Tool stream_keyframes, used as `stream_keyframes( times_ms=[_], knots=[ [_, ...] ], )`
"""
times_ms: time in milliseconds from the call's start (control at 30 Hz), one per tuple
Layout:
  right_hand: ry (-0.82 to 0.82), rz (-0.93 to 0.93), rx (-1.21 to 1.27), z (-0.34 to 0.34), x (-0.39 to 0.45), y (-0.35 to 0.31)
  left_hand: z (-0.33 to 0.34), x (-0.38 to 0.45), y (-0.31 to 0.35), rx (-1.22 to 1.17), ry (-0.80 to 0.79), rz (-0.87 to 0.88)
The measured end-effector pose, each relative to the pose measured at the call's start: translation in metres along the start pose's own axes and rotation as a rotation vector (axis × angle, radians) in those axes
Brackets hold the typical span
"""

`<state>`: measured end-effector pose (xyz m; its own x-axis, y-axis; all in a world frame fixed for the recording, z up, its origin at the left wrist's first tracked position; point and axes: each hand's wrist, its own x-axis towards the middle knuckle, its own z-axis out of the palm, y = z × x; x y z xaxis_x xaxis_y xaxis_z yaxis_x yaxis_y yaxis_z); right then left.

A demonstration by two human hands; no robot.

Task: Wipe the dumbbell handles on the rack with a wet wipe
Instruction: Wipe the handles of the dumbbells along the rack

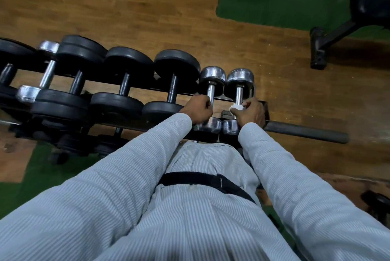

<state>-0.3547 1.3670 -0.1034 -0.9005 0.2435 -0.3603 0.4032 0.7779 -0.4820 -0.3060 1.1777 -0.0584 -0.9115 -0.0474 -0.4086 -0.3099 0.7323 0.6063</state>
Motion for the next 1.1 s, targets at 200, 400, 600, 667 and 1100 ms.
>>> stream_keyframes(
  times_ms=[200,400,600,667,1100],
  knots=[
    [0.111,0.141,0.220,0.009,0.001,-0.021,0.002,-0.001,-0.004,-0.008,-0.026,0.019],
    [0.181,0.165,0.252,0.003,0.021,-0.044,0.001,-0.002,-0.008,-0.021,-0.024,0.036],
    [0.152,0.226,0.360,0.001,0.043,-0.043,0.001,-0.005,-0.009,-0.023,-0.025,0.049],
    [0.172,0.213,0.367,0.004,0.043,-0.040,0.000,-0.006,-0.009,-0.018,-0.024,0.051],
    [-0.108,0.433,0.571,0.029,0.112,-0.013,-0.001,-0.005,-0.008,-0.016,-0.023,0.054]
  ],
)
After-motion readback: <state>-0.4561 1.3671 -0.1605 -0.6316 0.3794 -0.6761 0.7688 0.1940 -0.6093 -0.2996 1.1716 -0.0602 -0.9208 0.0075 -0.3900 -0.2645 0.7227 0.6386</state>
